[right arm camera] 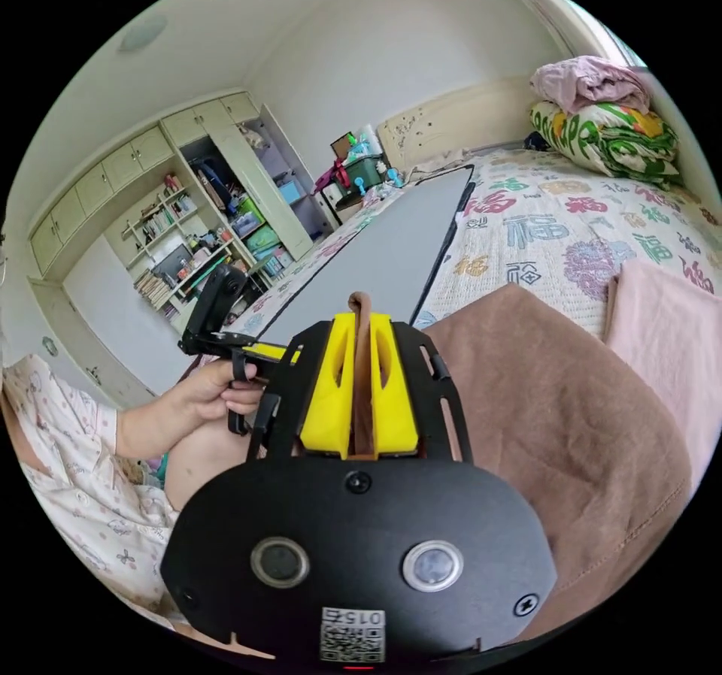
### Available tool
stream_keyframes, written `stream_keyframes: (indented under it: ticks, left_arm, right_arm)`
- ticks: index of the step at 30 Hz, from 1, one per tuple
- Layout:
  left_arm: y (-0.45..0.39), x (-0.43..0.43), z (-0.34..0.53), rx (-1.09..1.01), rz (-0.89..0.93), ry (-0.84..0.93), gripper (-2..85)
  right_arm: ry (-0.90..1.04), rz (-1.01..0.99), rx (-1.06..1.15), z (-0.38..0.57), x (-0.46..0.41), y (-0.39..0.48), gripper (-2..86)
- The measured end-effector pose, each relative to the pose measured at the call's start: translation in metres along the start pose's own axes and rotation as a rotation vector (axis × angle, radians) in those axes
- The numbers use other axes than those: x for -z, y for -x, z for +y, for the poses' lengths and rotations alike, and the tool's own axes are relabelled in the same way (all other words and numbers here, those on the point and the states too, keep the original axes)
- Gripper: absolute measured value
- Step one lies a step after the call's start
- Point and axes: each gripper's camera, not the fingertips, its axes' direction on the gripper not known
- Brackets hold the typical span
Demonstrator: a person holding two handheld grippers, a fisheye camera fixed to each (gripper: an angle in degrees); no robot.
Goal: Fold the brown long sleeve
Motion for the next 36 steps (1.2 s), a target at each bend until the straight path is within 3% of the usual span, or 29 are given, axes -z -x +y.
stream_keyframes:
  ticks: [3,5,10,16,20,26,32,36]
  left_arm:
    - [0.002,0.017,0.015,-0.013,0.005,-0.004,4.7]
    - [0.002,0.054,0.035,0.000,0.016,-0.100,2.8]
    - [-0.039,0.182,0.077,-0.183,-0.022,-0.284,1.5]
    - [-0.052,0.413,0.186,-0.302,-0.149,-0.542,0.8]
    - [-0.060,0.554,0.299,-0.344,-0.286,-0.719,0.5]
    - [-0.052,0.681,0.451,-0.344,-0.368,-0.927,0.3]
    - [0.010,0.709,0.504,-0.278,-0.327,-0.961,0.3]
    - [0.095,0.662,0.468,-0.158,-0.388,-0.855,0.9]
  right_arm:
    - [-0.148,-0.146,-0.117,0.004,0.039,-0.016,2.0]
    - [-0.270,-0.153,-0.137,-0.004,0.090,-0.009,1.7]
    - [-0.487,0.088,-0.013,-0.041,0.270,0.095,1.1]
    - [-0.705,0.243,0.010,-0.037,0.367,0.182,0.9]
    - [-0.760,0.141,0.049,-0.030,0.348,0.215,0.9]
    - [-0.743,-0.099,0.100,-0.066,0.286,0.244,0.8]
    - [-0.715,-0.109,0.126,-0.142,0.212,0.240,1.2]
    - [-0.569,0.101,0.057,-0.229,0.102,0.172,2.0]
